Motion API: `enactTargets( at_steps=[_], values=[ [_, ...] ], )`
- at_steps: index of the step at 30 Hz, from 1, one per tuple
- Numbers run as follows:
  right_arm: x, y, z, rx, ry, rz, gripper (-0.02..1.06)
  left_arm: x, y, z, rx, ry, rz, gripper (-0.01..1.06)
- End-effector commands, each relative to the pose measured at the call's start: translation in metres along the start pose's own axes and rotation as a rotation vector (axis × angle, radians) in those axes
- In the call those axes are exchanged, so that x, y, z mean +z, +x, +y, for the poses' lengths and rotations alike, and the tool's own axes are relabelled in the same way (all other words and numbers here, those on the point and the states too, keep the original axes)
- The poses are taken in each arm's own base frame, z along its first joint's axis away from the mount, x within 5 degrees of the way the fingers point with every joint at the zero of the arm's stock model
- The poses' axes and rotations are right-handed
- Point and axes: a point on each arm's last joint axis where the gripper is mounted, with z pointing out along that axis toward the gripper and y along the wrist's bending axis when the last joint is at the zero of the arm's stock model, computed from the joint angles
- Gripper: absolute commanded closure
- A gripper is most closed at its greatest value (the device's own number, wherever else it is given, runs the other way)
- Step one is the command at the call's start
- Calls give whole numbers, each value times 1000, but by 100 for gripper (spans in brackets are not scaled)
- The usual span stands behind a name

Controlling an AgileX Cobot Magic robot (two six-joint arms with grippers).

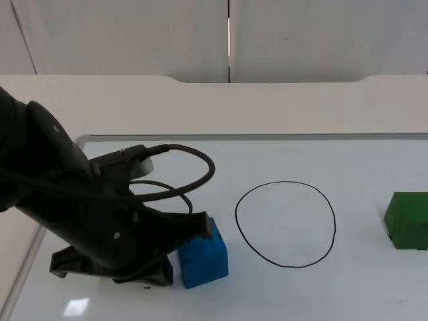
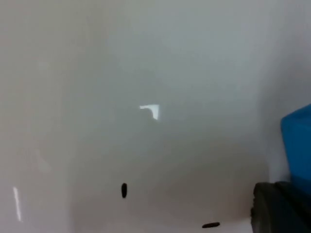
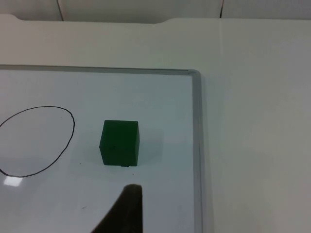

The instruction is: Push the two cubes into the marked area.

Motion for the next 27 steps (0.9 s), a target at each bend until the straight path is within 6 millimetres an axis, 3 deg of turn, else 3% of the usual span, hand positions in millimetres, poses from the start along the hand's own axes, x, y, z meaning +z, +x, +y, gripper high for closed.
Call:
enactTargets(
  at_steps=[1,13,20,27],
  values=[
    [1,1,0,3,8,-2,-1,0,1,-2,-21,12,9,105],
    [1,1,0,3,8,-2,-1,0,3,-4,-48,25,26,105],
    [1,1,0,3,8,-2,-1,-4,-12,-20,-12,83,4,105],
    [1,1,0,3,8,-2,-1,-4,-8,-22,-17,111,59,105]
  ],
)
